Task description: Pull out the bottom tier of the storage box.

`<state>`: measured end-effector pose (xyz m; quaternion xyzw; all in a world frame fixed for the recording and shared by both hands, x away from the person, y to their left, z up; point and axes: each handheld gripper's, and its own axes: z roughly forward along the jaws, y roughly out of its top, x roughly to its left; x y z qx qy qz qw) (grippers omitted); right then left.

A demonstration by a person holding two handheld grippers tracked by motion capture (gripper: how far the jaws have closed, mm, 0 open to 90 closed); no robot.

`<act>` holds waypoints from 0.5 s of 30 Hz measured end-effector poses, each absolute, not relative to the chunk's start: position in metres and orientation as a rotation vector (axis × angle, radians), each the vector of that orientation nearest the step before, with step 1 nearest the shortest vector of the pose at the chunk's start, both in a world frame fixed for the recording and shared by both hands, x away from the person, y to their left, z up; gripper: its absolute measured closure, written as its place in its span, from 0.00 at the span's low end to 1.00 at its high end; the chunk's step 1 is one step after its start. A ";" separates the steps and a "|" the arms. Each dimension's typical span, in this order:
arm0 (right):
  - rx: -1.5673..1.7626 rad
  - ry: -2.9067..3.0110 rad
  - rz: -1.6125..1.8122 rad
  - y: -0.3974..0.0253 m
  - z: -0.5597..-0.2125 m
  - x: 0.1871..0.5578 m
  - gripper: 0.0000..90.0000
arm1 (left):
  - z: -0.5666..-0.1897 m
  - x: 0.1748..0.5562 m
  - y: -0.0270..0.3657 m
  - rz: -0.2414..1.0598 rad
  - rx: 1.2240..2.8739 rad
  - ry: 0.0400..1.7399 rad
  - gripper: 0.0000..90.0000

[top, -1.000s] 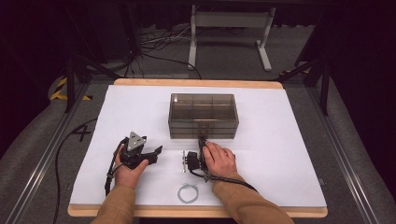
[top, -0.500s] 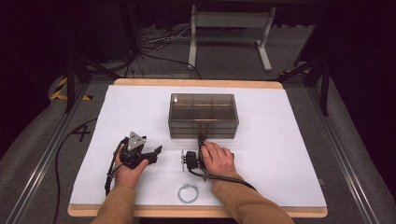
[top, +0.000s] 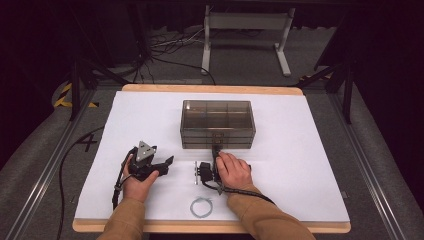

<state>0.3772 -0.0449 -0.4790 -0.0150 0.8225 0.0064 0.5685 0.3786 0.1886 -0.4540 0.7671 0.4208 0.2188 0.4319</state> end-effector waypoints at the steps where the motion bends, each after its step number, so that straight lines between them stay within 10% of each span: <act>1: -0.035 1.932 0.015 -0.045 -0.479 0.377 0.89 | -0.454 0.379 0.189 0.545 1.912 1.049 0.30; 15: -0.046 1.939 0.024 -0.045 -0.479 0.365 0.89 | -0.454 0.379 0.188 0.546 1.912 1.052 0.30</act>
